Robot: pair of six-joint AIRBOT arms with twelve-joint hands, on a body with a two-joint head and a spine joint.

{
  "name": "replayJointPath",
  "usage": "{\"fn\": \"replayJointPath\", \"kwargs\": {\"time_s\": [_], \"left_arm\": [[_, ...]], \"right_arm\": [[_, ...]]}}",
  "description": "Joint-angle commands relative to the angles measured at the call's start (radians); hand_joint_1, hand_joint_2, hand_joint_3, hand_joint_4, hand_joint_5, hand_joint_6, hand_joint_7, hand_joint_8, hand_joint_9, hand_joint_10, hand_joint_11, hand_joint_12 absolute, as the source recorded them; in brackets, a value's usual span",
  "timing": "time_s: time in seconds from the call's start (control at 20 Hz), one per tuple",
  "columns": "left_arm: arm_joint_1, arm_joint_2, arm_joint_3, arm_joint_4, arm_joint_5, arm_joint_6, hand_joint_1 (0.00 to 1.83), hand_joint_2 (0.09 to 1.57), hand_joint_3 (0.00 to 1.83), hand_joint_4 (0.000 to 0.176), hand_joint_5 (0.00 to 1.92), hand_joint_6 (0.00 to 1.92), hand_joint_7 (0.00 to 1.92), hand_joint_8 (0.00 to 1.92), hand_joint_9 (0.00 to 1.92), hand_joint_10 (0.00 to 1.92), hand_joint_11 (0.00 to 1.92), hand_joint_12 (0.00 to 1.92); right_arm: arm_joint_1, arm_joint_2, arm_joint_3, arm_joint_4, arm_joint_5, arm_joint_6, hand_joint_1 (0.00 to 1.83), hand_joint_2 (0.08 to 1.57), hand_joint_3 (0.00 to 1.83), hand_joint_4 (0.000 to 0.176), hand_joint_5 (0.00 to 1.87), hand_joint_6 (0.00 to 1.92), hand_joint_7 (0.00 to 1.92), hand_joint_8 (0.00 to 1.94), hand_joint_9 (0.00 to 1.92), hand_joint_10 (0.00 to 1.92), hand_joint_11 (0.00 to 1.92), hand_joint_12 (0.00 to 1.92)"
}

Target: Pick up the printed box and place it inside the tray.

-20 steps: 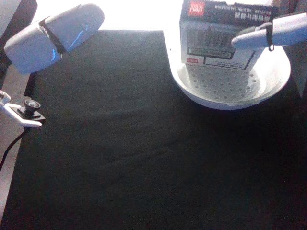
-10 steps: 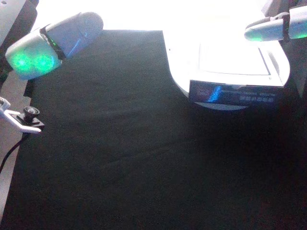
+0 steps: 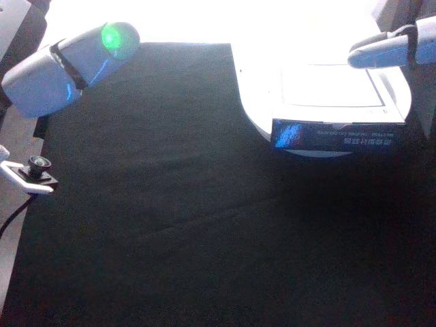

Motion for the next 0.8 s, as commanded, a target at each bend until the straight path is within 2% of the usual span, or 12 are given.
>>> {"fn": "replayJointPath", "kwargs": {"time_s": [0.0, 0.05, 0.25, 0.3, 0.35, 0.4, 0.45, 0.5, 0.55, 0.6, 0.65, 0.75], "left_arm": [[-0.002, 0.018, -0.003, 0.01, -0.136, -0.007, 0.1, 0.9, 0.0, 0.067, 0.0, 0.0, 0.0, 0.0, 0.0, 0.0, 0.0, 0.0], [-0.001, 0.021, -0.003, 0.01, -0.138, -0.006, 0.1, 0.9, 0.0, 0.094, 0.0, 0.0, 0.0, 0.0, 0.0, 0.0, 0.0, 0.0], [0.007, 0.035, -0.006, 0.002, -0.146, -0.004, 0.15, 0.9, 0.0, 0.1, 0.0, 0.0, 0.0, 0.0, 0.0, 0.0, 0.0, 0.0], [0.009, 0.047, -0.01, 0.002, -0.141, -0.003, 0.15, 0.89, 0.0, 0.124, 0.0, 0.0, 0.0, 0.0, 0.0, 0.0, 0.0, 0.0], [0.013, 0.059, -0.015, 0.002, -0.139, 0.003, 0.15, 0.89, 0.0, 0.135, 0.0, 0.0, 0.0, 0.0, 0.0, 0.0, 0.0, 0.0], [0.015, 0.07, -0.021, 0.002, -0.139, 0.012, 0.15, 0.89, 0.0, 0.135, 0.0, 0.0, 0.0, 0.0, 0.0, 0.0, 0.0, 0.0], [0.015, 0.076, -0.025, 0.002, -0.14, 0.019, 0.15, 0.87, 0.0, 0.118, 0.0, 0.0, 0.02, 0.01, 0.0, 0.0, 0.0, 0.0], [0.019, 0.08, -0.03, 0.002, -0.145, 0.029, 0.16, 0.87, 0.0, 0.109, 0.0, 0.0, 0.03, 0.01, 0.0, 0.0, 0.0, 0.0], [0.022, 0.081, -0.033, 0.002, -0.15, 0.035, 0.16, 0.87, 0.0, 0.126, 0.0, 0.0, 0.03, 0.01, 0.0, 0.0, 0.0, 0.0], [0.028, 0.081, -0.035, 0.0, -0.159, 0.039, 0.16, 0.87, 0.0, 0.126, 0.0, 0.0, 0.03, 0.01, 0.0, 0.0, 0.0, 0.0], [0.034, 0.081, -0.038, -0.005, -0.168, 0.041, 0.15, 0.87, 0.0, 0.14, 0.0, 0.0, 0.02, 0.0, 0.0, 0.0, 0.0, 0.0], [0.045, 0.086, -0.044, -0.011, -0.185, 0.042, 0.17, 0.87, 0.0, 0.142, 0.0, 0.0, 0.01, 0.0, 0.0, 0.0, 0.0, 0.0]], "right_arm": [[0.01, 0.009, -0.008, 0.013, 0.139, 0.007, 0.66, 0.56, 0.0, 0.176, 0.0, 0.0, 0.0, 0.0, 0.0, 0.0, 0.0, 0.0], [0.01, 0.012, -0.014, 0.008, 0.143, 0.007, 0.68, 0.53, 0.0, 0.176, 0.0, 0.0, 0.0, 0.0, 0.0, 0.0, 0.0, 0.0], [-0.007, 0.03, -0.045, 0.006, 0.187, 0.007, 0.71, 0.53, 0.0, 0.176, 0.0, 0.0, 0.0, 0.0, 0.0, 0.0, 0.0, 0.0], [-0.011, 0.034, -0.054, 0.006, 0.198, 0.007, 0.69, 0.54, 0.0, 0.176, 0.0, 0.0, 0.0, 0.0, 0.0, 0.0, 0.0, 0.0], [-0.014, 0.038, -0.061, 0.006, 0.207, 0.007, 0.69, 0.52, 0.0, 0.176, 0.0, 0.0, 0.0, 0.0, 0.0, 0.0, 0.0, 0.0], [-0.018, 0.042, -0.068, 0.005, 0.216, 0.007, 0.69, 0.52, 0.0, 0.176, 0.0, 0.0, 0.0, 0.0, 0.0, 0.0, 0.0, 0.0], [-0.024, 0.048, -0.074, 0.002, 0.219, 0.007, 0.68, 0.54, 0.0, 0.176, 0.0, 0.0, 0.0, 0.0, 0.0, 0.0, 0.0, 0.0], [-0.039, 0.06, -0.085, 0.002, 0.234, 0.007, 0.68, 0.56, 0.0, 0.176, 0.0, 0.0, 0.0, 0.0, 0.0, 0.0, 0.0, 0.0], [-0.047, 0.064, -0.09, 0.002, 0.247, 0.007, 0.68, 0.55, 0.0, 0.176, 0.0, 0.0, 0.0, 0.0, 0.0, 0.0, 0.0, 0.0], [-0.055, 0.068, -0.096, 0.002, 0.261, 0.007, 0.68, 0.55, 0.0, 0.176, 0.0, 0.0, 0.0, 0.0, 0.0, 0.0, 0.0, 0.0], [-0.059, 0.071, -0.101, 0.002, 0.27, 0.007, 0.66, 0.54, 0.0, 0.176, 0.0, 0.0, 0.0, 0.0, 0.0, 0.0, 0.0, 0.0], [-0.066, 0.078, -0.112, 0.002, 0.285, 0.007, 0.61, 0.55, 0.0, 0.176, 0.0, 0.0, 0.0, 0.0, 0.0, 0.0, 0.02, 0.01]]}}
